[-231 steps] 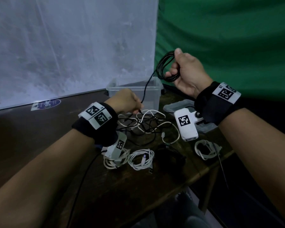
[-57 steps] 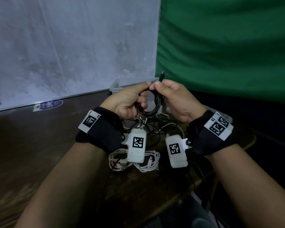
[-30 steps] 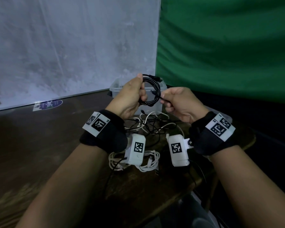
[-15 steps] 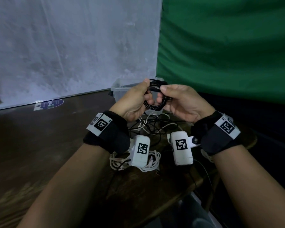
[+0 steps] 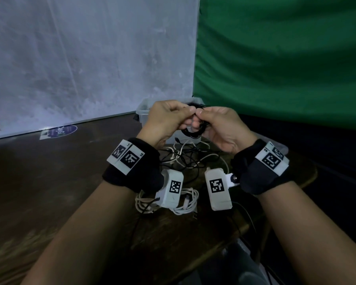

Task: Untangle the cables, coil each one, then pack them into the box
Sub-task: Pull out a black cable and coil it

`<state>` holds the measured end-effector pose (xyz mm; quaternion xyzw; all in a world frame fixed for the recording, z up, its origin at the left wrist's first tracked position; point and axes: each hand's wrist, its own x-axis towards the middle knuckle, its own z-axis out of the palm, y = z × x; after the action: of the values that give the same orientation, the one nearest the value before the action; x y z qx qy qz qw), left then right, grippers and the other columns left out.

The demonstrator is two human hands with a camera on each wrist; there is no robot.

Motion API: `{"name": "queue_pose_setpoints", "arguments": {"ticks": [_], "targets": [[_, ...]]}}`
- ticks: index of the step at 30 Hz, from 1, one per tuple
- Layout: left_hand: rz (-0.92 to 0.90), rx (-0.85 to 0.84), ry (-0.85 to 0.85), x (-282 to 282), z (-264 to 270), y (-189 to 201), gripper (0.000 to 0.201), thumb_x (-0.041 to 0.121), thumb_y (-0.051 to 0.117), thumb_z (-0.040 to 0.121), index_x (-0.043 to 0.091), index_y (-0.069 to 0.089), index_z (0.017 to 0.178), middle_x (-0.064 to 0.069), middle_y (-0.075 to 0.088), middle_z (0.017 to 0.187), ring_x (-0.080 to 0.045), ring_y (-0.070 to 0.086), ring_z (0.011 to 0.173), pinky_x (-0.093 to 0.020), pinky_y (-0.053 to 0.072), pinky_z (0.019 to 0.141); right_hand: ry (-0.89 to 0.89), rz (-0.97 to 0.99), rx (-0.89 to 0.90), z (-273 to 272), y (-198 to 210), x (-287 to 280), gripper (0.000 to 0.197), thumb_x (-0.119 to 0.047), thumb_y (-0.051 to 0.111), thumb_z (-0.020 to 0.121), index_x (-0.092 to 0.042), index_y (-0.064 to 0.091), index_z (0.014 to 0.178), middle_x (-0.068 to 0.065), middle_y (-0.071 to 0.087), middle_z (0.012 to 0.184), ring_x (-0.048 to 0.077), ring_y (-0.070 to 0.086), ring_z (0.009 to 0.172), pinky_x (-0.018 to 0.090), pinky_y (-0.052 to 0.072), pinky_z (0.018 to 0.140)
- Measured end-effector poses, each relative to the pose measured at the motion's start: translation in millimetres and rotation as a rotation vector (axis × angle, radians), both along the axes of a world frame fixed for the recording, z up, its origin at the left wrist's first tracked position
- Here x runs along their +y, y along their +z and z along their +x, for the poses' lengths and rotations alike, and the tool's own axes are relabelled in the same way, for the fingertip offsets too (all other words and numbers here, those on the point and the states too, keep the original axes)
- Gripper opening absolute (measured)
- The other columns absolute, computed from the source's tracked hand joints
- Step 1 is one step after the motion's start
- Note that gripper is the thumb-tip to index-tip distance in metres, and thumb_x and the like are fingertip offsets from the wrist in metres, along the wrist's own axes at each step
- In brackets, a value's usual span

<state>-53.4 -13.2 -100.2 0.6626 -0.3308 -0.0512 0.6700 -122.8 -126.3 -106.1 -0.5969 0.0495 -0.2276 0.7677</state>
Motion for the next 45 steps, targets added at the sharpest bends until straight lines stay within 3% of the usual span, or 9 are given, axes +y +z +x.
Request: {"name": "queue_pose_setpoints", "arguments": {"ticks": [9,15,19,23,28,33,36,39,45], "targets": [[-0.005,-0.021,0.054,2.7,9.4,2.8,0.020,0.011,0.055,0.094,0.012,0.055,0.074,-0.001,0.060,0.064,0.000,0.057,0.047,-0.013,0.048,0.050,-0.122,-0.106,0.067,3.3,-1.3,-4.6,0.015,-0.005,0.049,0.096,-0.007,0.054,0.082,0.009,0.056,0.067,0.011,0.047,0.049,0.028,0.048,0.058],[-0.006,-0.126,0.124,5.9,12.1,8.0,0.022,0.014,0.058,0.092,0.015,0.054,0.071,0.002,0.056,0.060,0.001,0.048,0.043,-0.016,0.041,0.047,-0.168,-0.600,0.109,5.3,-4.8,-4.1,0.023,-0.010,0.045,0.098,-0.026,0.061,0.093,-0.001,0.051,0.066,0.010,0.045,0.059,0.024,0.040,0.059],[-0.029,-0.187,0.163,7.5,12.9,9.5,0.022,0.017,0.059,0.092,0.017,0.052,0.070,0.002,0.055,0.062,0.002,0.048,0.042,-0.015,0.040,0.044,-0.101,-0.723,0.069,5.3,-2.9,3.9,0.013,-0.019,0.054,0.095,-0.019,0.063,0.105,-0.007,0.060,0.087,0.002,0.052,0.074,0.020,0.042,0.069],[-0.046,-0.198,0.145,4.9,8.4,8.1,0.017,0.019,0.064,0.089,0.015,0.056,0.074,-0.001,0.055,0.064,-0.001,0.047,0.042,-0.015,0.039,0.042,-0.226,-0.824,0.027,5.6,-2.1,1.8,0.015,-0.028,0.058,0.092,-0.018,0.056,0.082,-0.004,0.053,0.079,0.006,0.048,0.073,0.026,0.040,0.069],[0.136,-0.093,0.203,11.3,4.6,13.2,0.043,0.046,0.051,0.093,0.012,0.055,0.066,-0.006,0.062,0.057,-0.012,0.047,0.039,-0.016,0.033,0.039,-0.314,-0.690,-0.024,7.3,-1.2,-6.9,0.022,-0.027,0.052,0.095,-0.024,0.050,0.074,-0.007,0.046,0.066,0.008,0.041,0.061,0.027,0.036,0.061],[0.477,0.102,-0.009,4.8,-0.2,5.8,0.066,0.070,0.031,0.088,0.013,0.063,0.101,-0.007,0.075,0.082,-0.016,0.071,0.073,-0.026,0.046,0.064,-0.348,-0.596,-0.027,12.1,-1.9,-2.2,0.025,-0.027,0.040,0.099,-0.022,0.039,0.075,-0.001,0.038,0.067,0.013,0.035,0.061,0.032,0.033,0.060],[0.304,0.310,-0.135,2.9,-0.3,5.8,0.041,0.053,0.043,0.094,0.020,0.061,0.109,-0.001,0.072,0.094,-0.012,0.066,0.083,-0.029,0.050,0.070,-0.252,-0.498,-0.027,11.9,-4.9,-0.5,0.026,-0.023,0.039,0.100,-0.021,0.037,0.075,0.002,0.041,0.065,0.019,0.040,0.059,0.033,0.035,0.055],[0.016,0.526,-0.212,6.6,-2.0,11.6,0.020,0.024,0.046,0.099,0.010,0.059,0.093,0.000,0.063,0.061,-0.011,0.061,0.060,-0.024,0.056,0.057,-0.096,-0.295,-0.034,8.1,-4.0,2.8,0.023,-0.016,0.041,0.101,-0.018,0.045,0.079,0.007,0.058,0.072,0.020,0.054,0.061,0.028,0.047,0.057],[-0.117,0.474,-0.249,2.2,-7.9,12.2,0.023,0.017,0.039,0.101,0.005,0.053,0.087,0.002,0.047,0.051,-0.008,0.048,0.046,-0.020,0.049,0.047,-0.115,-0.169,-0.033,9.5,-1.2,1.8,0.019,-0.013,0.045,0.099,-0.012,0.046,0.081,0.021,0.058,0.087,0.022,0.052,0.057,0.030,0.046,0.050]]}}
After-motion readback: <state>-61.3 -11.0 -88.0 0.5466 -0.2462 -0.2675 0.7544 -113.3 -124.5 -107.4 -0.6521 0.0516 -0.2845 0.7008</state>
